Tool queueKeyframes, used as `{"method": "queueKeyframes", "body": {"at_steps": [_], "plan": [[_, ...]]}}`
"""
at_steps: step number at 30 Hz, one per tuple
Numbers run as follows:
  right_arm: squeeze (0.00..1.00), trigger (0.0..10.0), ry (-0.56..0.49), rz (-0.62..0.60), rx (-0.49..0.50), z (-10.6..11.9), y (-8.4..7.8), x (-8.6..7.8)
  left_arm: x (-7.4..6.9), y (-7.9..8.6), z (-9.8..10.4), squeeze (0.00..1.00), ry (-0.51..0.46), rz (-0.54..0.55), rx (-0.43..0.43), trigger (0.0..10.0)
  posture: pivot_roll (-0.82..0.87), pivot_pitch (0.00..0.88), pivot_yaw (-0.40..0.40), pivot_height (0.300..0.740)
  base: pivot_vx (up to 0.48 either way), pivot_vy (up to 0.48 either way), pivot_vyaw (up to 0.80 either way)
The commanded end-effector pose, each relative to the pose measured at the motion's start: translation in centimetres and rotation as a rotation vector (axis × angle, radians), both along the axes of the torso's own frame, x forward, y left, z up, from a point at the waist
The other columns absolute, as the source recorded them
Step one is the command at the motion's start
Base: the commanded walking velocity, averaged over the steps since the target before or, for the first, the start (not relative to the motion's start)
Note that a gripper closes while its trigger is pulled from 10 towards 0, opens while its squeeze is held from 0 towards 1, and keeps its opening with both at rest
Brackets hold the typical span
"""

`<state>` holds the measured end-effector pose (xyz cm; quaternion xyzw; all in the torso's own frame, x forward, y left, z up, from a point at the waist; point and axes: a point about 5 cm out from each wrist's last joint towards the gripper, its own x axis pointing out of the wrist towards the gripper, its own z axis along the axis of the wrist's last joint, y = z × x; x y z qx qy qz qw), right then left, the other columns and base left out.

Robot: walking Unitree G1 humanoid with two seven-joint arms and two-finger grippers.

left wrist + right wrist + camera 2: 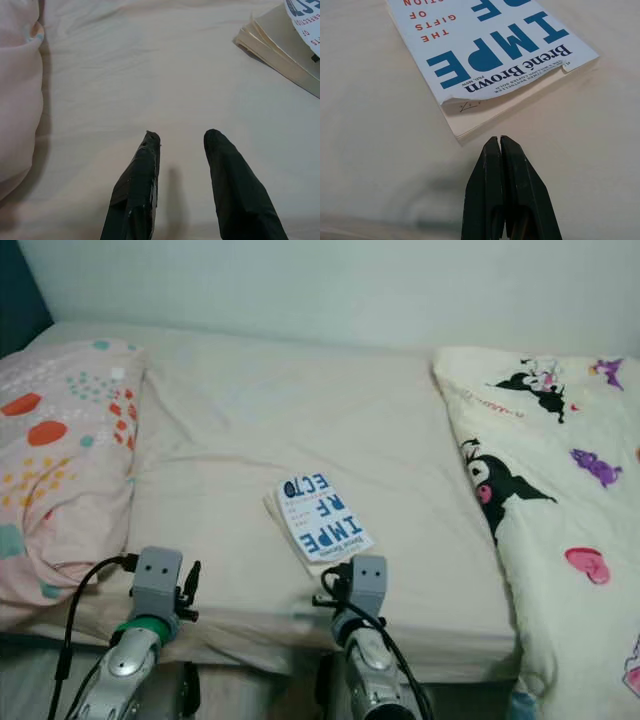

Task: Clean up the room

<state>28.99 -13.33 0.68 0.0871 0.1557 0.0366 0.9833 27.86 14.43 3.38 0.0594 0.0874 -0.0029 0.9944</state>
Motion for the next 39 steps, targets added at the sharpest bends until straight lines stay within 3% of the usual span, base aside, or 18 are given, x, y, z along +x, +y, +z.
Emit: {"method": "queueKeyframes", "body": {"at_steps": [1, 7, 8, 16, 19, 23, 24, 25, 28, 29, 31, 32, 34, 36, 39], "plan": [[0.0, 10.0, 0.014, 0.017, 0.002, -0.1, 0.2, 0.0, -0.4, 0.2, -0.3, 0.0, 0.014, 0.01, 0.003, 10.0, 0.02, 0.024, -0.013, 0.602, 0.0, 0.0, 0.0], [0.0, 10.0, 0.048, 0.053, 0.036, 0.0, 0.8, 0.5, -0.7, 0.6, -0.5, 0.0, 0.012, 0.029, 0.019, 10.0, 0.02, 0.035, -0.015, 0.602, 0.0, 0.0, 0.0], [1.0, 10.0, 0.036, 0.045, 0.078, 0.3, 0.8, 0.8, -0.9, 0.9, -0.5, 0.0, 0.009, 0.036, 0.025, 10.0, 0.03, 0.049, -0.018, 0.602, 0.0, 0.0, 0.0], [1.0, 10.0, 0.034, -0.126, 0.287, 1.4, -0.4, 2.2, -2.2, 2.6, 0.2, 0.0, -0.051, 0.044, 0.06, 10.0, 0.06, 0.083, -0.026, 0.602, 0.0, 0.0, 0.0], [1.0, 10.0, 0.057, -0.214, 0.375, 1.5, -1.3, 2.6, -4.0, 3.2, 0.4, 0.0, -0.083, -0.046, 0.133, 10.0, 0.08, 0.114, -0.032, 0.602, 0.0, 0.0, 0.0], [1.0, 10.0, 0.09, -0.248, 0.436, 1.3, -1.5, 2.7, -5.4, 3.7, 0.0, 0.0, -0.066, -0.077, 0.175, 10.0, 0.09, 0.127, -0.035, 0.602, 0.0, 0.0, 0.0], [1.0, 10.0, 0.16, -0.282, 0.506, 0.7, -1.5, 2.4, -6.4, 4.3, -0.1, 0.0, -0.05, -0.062, 0.184, 10.0, 0.11, 0.14, -0.039, 0.602, 0.0, 0.0, 0.0], [1.0, 10.0, 0.16, -0.282, 0.506, 0.7, -1.5, 2.4, -6.4, 4.3, -0.1, 0.0, -0.05, -0.062, 0.184, 10.0, 0.11, 0.14, -0.039, 0.602, 0.0, 0.0, 0.0], [1.0, 10.0, 0.247, -0.365, 0.686, 0.0, -1.6, 2.1, -7.4, 4.8, 0.1, 0.0, -0.043, -0.039, 0.19, 10.0, 0.13, 0.154, -0.045, 0.602, 0.0, 0.0, 0.0], [1.0, 10.0, 0.247, -0.365, 0.686, 0.0, -1.6, 2.1, -7.4, 4.8, 0.1, 0.0, -0.043, -0.039, 0.19, 10.0, 0.13, 0.154, -0.045, 0.602, 0.0, 0.0, 0.0], [1.0, 10.0, 0.269, -0.406, 0.828, -0.1, -1.3, 2.1, -7.9, 5.0, 0.5, 0.0, -0.051, -0.038, 0.188, 10.0, 0.16, 0.178, -0.047, 0.602, 0.0, 0.0, 0.0], [1.0, 10.0, 0.269, -0.406, 0.828, -0.1, -1.3, 2.1, -7.9, 5.0, 0.5, 0.0, -0.051, -0.038, 0.188, 10.0, 0.16, 0.178, -0.047, 0.602, 0.0, 0.0, 0.0], [1.0, 10.0, 0.279, -0.43, 0.947, 0.0, -1.0, 2.2, -8.5, 5.0, 1.1, 0.0, -0.064, -0.063, 0.188, 10.0, 0.18, 0.19, -0.045, 0.602, 0.0, 0.0, 0.0], [1.0, 10.0, 0.276, -0.442, 0.999, 0.1, -0.9, 2.3, -8.9, 5.0, 1.3, 0.0, -0.071, -0.075, 0.187, 10.0, 0.19, 0.2, -0.043, 0.602, 0.0, 0.0, 0.0], [1.0, 10.0, 0.276, -0.442, 0.999, 0.1, -0.9, 2.3, -8.9, 5.0, 1.3, 0.0, -0.071, -0.075, 0.187, 10.0, 0.19, 0.2, -0.043, 0.602, 0.0, 0.0, 0.0]]}}
